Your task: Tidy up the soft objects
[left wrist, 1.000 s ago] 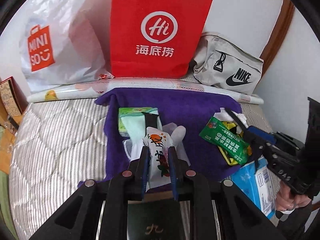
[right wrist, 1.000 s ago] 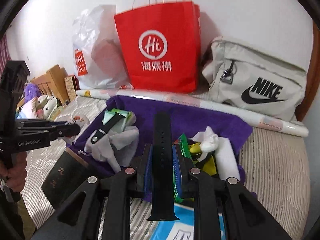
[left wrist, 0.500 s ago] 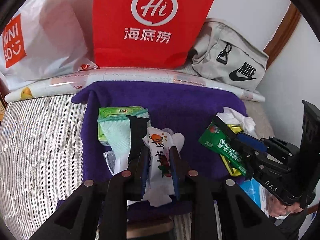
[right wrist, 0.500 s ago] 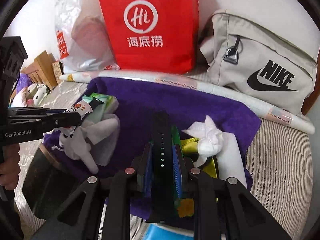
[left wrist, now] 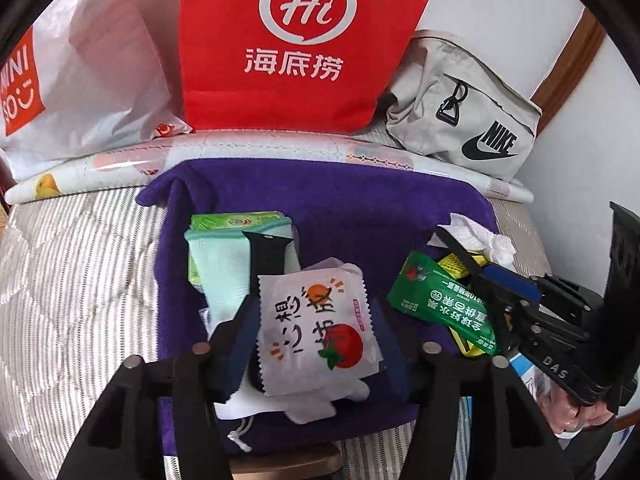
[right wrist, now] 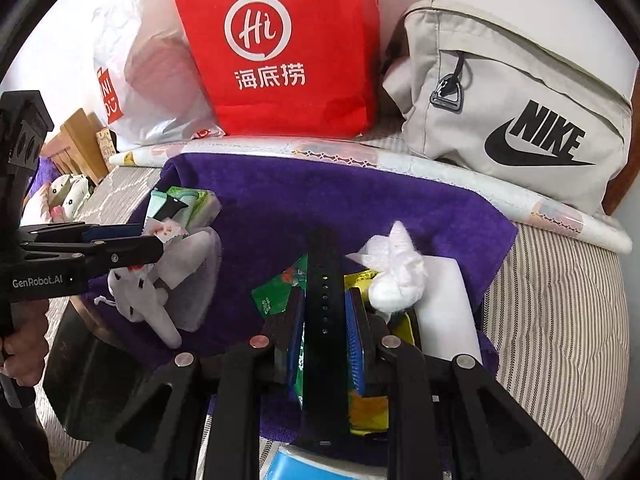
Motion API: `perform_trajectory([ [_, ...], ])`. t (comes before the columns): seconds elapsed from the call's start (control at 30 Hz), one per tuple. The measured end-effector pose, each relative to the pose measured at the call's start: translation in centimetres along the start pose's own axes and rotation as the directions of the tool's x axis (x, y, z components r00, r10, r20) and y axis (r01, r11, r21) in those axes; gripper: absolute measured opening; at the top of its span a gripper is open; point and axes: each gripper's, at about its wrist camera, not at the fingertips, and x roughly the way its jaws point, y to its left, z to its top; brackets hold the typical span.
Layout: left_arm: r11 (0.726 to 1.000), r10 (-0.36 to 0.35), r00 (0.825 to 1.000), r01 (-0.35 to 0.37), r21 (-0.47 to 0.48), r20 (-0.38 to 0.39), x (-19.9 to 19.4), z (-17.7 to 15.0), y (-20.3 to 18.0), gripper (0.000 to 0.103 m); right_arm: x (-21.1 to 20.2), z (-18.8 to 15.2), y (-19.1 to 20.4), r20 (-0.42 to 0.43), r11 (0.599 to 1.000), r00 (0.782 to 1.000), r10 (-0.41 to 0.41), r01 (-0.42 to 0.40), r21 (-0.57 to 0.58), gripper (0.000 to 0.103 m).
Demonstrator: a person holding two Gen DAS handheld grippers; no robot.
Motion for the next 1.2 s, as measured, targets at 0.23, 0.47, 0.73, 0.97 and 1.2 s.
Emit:
perform_trajectory([
  [0.23,0.999,0.023,1.0,-0.023,-0.025,-0.001,-1.3,-0.6,0.4,0.071,-1.9,-0.4,0.0,0.031,1.0,0.999,0.013,-0.013,0.019,0.039],
  [0.47,0.998,0.044,0.999,-0.043,-0.052,0.018,-3.8,-1.5,0.3,0.074,-4.8,-1.2,0.3,0.064,1.0,0.998,0.001,-0.003,0.031,0.053],
  [0.73,0.996,0.075,0.997,-0.073,-0.042,0.036,-7.9,-4.1,-0.9,0.077,-9.9,-3.1,1.1,0.113,0.998,0.993,-0.019,0.012,0.066,0.062],
  [0.97,0.995,0.091,0.994,-0.089,-0.041,0.066,-11.4,-7.5,-2.2,0.078,-14.6,-5.6,3.3,0.161,0.997,0.985,-0.056,0.046,0.068,0.083],
  [1.2,0.994,0.11,0.986,-0.106,-0.042,0.127,-16.0,-11.7,-3.8,0.085,-18.4,-8.1,5.6,0.152,0.994,0.986,-0.066,0.051,0.101,0.084],
])
